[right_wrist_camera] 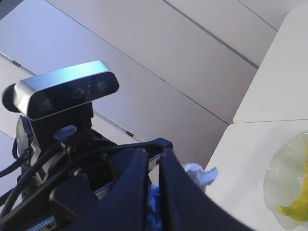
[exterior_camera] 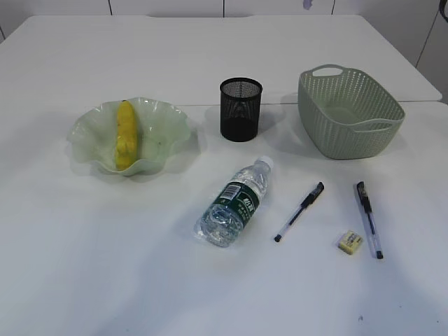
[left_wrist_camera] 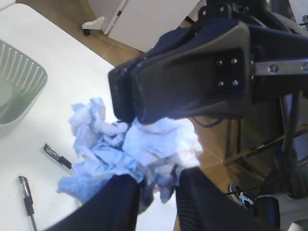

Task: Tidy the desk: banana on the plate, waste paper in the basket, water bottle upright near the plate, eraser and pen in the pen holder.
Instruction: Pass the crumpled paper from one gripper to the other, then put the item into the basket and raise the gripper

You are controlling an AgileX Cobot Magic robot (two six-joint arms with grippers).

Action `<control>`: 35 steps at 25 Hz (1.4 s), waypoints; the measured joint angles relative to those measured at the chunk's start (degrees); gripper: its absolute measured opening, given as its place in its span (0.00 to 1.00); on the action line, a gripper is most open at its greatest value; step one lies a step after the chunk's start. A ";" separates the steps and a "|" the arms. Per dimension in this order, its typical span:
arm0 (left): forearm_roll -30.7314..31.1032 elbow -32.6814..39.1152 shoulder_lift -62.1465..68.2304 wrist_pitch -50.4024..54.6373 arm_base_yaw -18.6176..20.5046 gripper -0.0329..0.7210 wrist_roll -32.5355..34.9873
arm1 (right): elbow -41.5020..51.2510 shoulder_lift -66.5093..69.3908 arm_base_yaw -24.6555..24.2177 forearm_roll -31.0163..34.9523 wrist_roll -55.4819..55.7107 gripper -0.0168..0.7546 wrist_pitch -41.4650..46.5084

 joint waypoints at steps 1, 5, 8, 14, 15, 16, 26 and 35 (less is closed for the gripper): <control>-0.08 0.00 0.00 0.00 0.00 0.28 0.00 | 0.00 0.00 0.00 0.00 0.00 0.06 0.00; -0.22 0.00 0.00 0.00 0.00 0.31 0.00 | 0.00 0.00 0.00 0.10 0.00 0.06 0.00; -0.28 0.00 0.00 0.00 0.00 0.34 0.00 | 0.00 0.00 0.11 0.10 0.00 0.06 0.00; -0.50 0.00 0.00 0.00 0.00 0.38 0.00 | 0.00 0.00 0.20 0.10 -0.12 0.06 0.00; -0.50 0.00 0.00 0.00 0.00 0.38 0.00 | 0.00 0.00 0.20 0.10 -0.22 0.06 0.00; -0.50 0.00 0.00 0.00 0.00 0.38 0.00 | 0.00 0.00 0.20 0.10 -0.22 0.06 0.00; -0.64 0.00 0.00 0.00 0.00 0.45 -0.24 | 0.00 0.00 0.20 0.10 -0.48 0.06 0.00; -0.98 0.00 0.00 0.00 0.00 0.56 -0.70 | 0.00 0.00 0.22 -0.24 -0.48 0.05 0.00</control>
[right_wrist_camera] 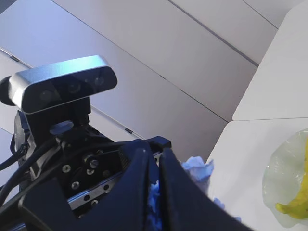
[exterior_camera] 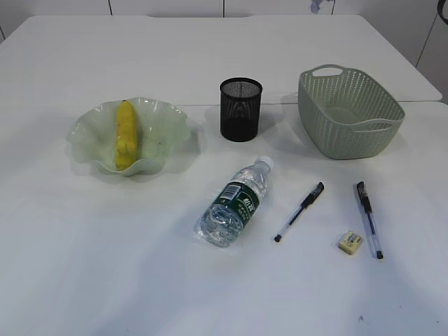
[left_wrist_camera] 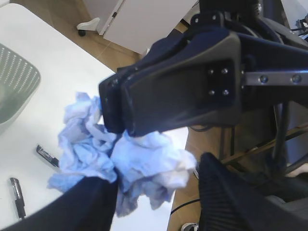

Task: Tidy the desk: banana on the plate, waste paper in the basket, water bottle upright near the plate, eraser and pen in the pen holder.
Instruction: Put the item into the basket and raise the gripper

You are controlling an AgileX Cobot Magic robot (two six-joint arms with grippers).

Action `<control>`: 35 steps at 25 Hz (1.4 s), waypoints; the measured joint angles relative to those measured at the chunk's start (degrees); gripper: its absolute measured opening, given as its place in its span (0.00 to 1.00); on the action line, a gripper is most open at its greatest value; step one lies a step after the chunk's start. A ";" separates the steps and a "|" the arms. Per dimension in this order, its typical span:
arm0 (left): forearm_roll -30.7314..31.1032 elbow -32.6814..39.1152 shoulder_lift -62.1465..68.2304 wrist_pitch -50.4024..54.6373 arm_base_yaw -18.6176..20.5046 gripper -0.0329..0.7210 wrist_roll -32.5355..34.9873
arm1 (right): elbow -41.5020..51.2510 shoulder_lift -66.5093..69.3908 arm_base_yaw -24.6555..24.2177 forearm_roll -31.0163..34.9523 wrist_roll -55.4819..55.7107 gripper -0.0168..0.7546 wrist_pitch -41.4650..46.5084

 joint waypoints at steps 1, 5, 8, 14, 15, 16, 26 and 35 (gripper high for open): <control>0.00 0.00 0.00 -0.10 0.00 0.56 -0.10 | 0.00 0.00 0.00 0.00 0.00 0.05 0.09; 0.00 0.00 0.00 -0.10 0.13 0.56 -0.10 | 0.00 0.00 0.00 -0.04 0.00 0.05 0.12; 0.68 0.00 0.00 -0.32 0.56 0.56 -0.37 | 0.00 0.00 0.00 -0.13 0.00 0.05 0.12; 2.69 0.00 0.00 -0.53 0.83 0.65 -0.80 | 0.00 0.00 0.20 -0.26 0.00 0.05 0.12; 3.11 0.00 0.00 -0.53 0.83 0.66 -0.84 | 0.00 0.00 0.20 -0.26 0.00 0.05 0.12; 3.29 0.00 0.00 -0.53 0.83 0.67 -0.94 | 0.00 0.00 0.20 -0.26 0.00 0.05 0.12; 3.38 0.00 0.00 -0.66 0.83 0.73 -2.49 | 0.00 0.00 0.20 -0.26 -0.70 0.05 0.12; 3.27 0.00 0.00 -0.77 0.83 0.79 -3.44 | 0.00 0.00 0.20 -0.39 -1.17 0.05 0.32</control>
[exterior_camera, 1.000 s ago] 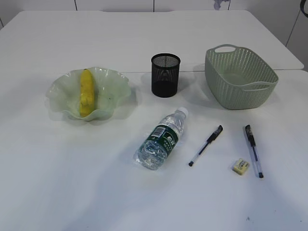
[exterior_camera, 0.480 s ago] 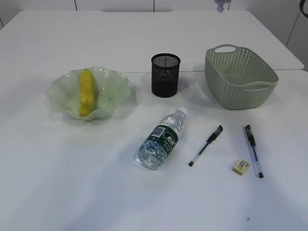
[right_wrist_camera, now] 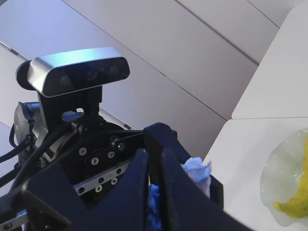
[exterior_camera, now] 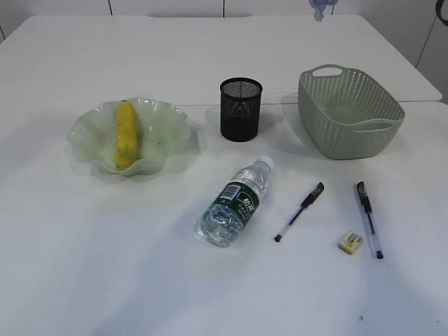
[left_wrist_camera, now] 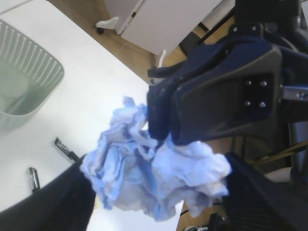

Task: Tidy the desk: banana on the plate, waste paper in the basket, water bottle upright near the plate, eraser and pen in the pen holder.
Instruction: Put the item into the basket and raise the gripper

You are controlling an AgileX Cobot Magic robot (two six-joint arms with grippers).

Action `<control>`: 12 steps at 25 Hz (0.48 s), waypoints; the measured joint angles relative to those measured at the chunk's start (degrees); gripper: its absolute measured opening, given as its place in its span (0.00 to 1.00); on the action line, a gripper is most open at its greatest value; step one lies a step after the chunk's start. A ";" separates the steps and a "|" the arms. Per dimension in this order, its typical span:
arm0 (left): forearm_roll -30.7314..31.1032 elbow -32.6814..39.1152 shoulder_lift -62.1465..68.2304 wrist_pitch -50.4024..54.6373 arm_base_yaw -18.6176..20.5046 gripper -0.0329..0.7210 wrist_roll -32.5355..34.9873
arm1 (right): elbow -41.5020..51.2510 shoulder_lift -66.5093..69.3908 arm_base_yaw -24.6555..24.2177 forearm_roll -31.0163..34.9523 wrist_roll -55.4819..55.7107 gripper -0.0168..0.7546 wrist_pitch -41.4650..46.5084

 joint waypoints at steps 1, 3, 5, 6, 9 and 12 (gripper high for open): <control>0.00 0.00 0.00 0.00 0.00 0.79 0.00 | 0.00 0.00 0.00 0.00 0.00 0.05 0.00; 0.11 0.00 0.00 0.00 0.00 0.80 -0.12 | 0.00 0.00 0.00 0.00 -0.10 0.05 0.00; 0.19 0.00 0.00 0.00 0.00 0.81 -0.45 | 0.00 0.00 0.00 0.00 -0.10 0.05 0.00; 0.23 0.00 0.00 0.00 0.00 0.82 -0.54 | 0.00 0.00 0.00 0.00 -0.10 0.05 0.00; 0.33 0.00 0.00 -0.08 0.00 0.83 -0.58 | 0.00 0.00 0.00 0.00 -0.22 0.05 0.10; 0.44 0.00 0.00 -0.12 0.09 0.83 -0.97 | 0.00 0.00 -0.62 -0.04 -0.33 0.05 0.10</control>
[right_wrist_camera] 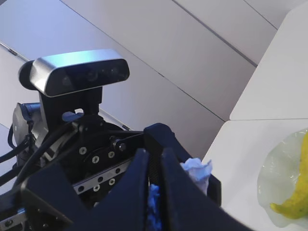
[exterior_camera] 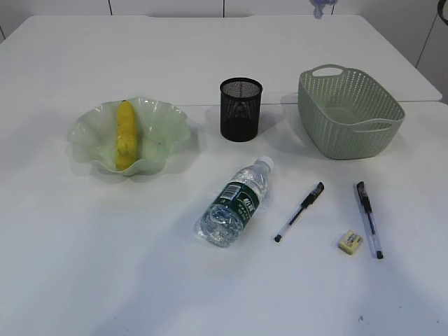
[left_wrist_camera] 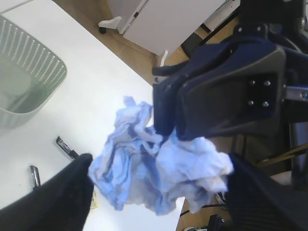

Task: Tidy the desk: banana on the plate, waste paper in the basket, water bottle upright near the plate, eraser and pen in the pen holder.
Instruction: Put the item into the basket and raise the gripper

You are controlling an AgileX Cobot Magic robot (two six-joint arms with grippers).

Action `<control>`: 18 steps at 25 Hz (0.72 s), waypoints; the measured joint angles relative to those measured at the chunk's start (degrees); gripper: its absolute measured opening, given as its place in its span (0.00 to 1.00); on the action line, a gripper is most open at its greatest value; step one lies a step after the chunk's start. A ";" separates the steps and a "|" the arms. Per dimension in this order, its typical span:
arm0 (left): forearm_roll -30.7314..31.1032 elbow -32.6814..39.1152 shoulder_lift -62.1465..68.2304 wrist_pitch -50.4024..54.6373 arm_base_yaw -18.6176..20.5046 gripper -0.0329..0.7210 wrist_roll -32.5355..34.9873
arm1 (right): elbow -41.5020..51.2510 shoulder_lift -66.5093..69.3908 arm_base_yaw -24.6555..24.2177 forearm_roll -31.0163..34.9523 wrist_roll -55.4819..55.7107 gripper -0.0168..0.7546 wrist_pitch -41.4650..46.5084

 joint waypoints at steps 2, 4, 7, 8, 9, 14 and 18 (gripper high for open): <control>0.11 0.00 0.00 0.00 0.00 0.83 -0.14 | 0.00 0.00 -0.32 -0.09 0.00 0.05 0.00; 0.31 0.00 0.00 -0.09 0.00 0.83 -0.33 | 0.00 0.00 -0.47 -0.09 0.00 0.05 0.00; 0.99 0.00 -0.07 -0.09 0.00 0.83 -0.73 | 0.00 0.00 -0.70 -0.33 0.00 0.05 0.00; 1.26 0.00 -0.07 -0.09 0.00 0.83 -0.95 | 0.00 0.10 -0.75 -0.26 0.00 0.05 0.00; 1.36 0.00 -0.07 -0.09 0.00 0.83 -1.09 | 0.00 0.10 -0.84 -0.35 0.00 0.05 0.00; 1.62 0.00 -0.07 -0.09 0.00 0.85 -2.02 | 0.00 0.10 -1.52 -0.49 -0.46 0.05 0.00; 1.85 0.00 -0.07 -0.09 0.00 0.88 -2.79 | 0.00 0.10 -1.52 -0.52 -1.14 0.05 0.00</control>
